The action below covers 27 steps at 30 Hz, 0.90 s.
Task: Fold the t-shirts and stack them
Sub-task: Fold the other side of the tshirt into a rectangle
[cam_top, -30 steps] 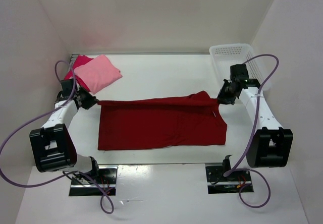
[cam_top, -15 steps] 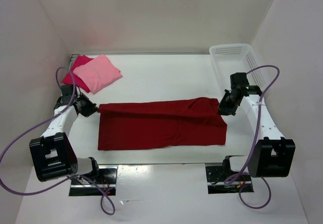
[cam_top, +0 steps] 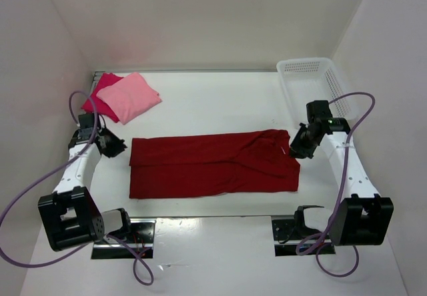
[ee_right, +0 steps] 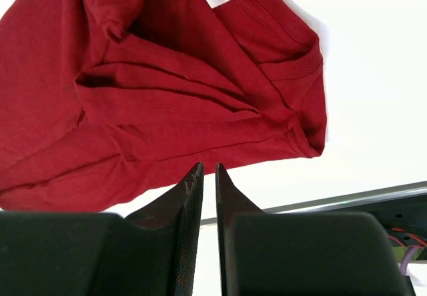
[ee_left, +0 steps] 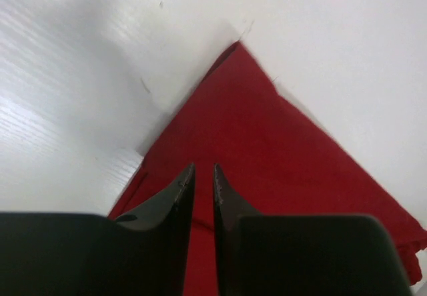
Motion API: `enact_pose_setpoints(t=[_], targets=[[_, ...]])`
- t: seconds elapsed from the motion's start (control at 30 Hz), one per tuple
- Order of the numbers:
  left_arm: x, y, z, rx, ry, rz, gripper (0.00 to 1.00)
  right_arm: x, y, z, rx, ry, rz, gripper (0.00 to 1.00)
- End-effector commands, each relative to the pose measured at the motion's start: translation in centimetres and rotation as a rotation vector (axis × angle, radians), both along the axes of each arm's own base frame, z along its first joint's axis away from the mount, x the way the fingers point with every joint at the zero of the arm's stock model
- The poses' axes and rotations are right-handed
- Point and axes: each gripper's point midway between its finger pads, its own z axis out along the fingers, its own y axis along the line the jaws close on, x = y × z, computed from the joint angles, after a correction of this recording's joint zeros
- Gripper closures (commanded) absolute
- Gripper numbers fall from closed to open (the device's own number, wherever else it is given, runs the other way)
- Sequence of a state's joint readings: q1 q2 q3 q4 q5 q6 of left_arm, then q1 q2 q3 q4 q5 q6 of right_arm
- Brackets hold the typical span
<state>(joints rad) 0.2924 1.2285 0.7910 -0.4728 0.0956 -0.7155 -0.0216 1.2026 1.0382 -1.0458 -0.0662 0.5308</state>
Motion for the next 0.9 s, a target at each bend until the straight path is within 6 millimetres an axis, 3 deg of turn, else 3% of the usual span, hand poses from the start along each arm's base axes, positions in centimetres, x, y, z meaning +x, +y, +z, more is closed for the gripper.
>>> enact_pose_setpoints(t=[0.0,0.03,0.1,0.13,0.3,0.33,0.4,0.43,0.53,0.67,0.87], targets=[[2.2,1.2,3.5,0.038,-0.096,0.032,0.77,-0.4,0.2,0.9,-0.023,-0.010,0.017,0.83],[2.7,1.4,4.1,0.045,-0.118,0.032,0.77,0.0,-0.1,1.1,-0.040,-0.016,0.026,0.83],[3.3,1.0,4.5,0.041,-0.147,0.013,0.77,1.4,1.1,1.1,-0.012,-0.061,0.089,0.94],[3.0,0.4,3.7,0.030,-0.136,-0.002,0.77,1.9,1.7,0.8,-0.002,-0.060,0.111,0.98],[4.3,-3.2,2.7,-0.018,-0.191,-0.120,0.77,4.7,9.1,-1.2,0.070,-0.085,0.296,1.00],[4.3,-5.0,2.7,-0.014,-0.189,-0.170,0.78,6.1,9.9,-1.8,0.094,-0.105,0.290,1.00],[4.9,-6.6,1.9,-0.010,-0.185,-0.196,0.79,7.3,11.4,-1.9,0.120,-0.144,0.302,0.93],[5.3,-8.8,2.0,-0.019,-0.203,-0.243,0.79,8.4,11.7,-1.9,0.125,-0.176,0.304,0.80],[4.9,-12.8,0.6,-0.068,-0.172,-0.309,0.79,9.6,13.1,-3.5,0.087,-0.148,0.341,0.67],[4.6,-16.9,-0.2,-0.100,-0.164,-0.398,0.79,11.2,13.4,-4.5,0.055,-0.154,0.346,0.60],[3.2,-20.4,-2.6,-0.117,-0.096,-0.482,0.79,9.8,15.9,-6.8,0.050,-0.098,0.438,0.54]])
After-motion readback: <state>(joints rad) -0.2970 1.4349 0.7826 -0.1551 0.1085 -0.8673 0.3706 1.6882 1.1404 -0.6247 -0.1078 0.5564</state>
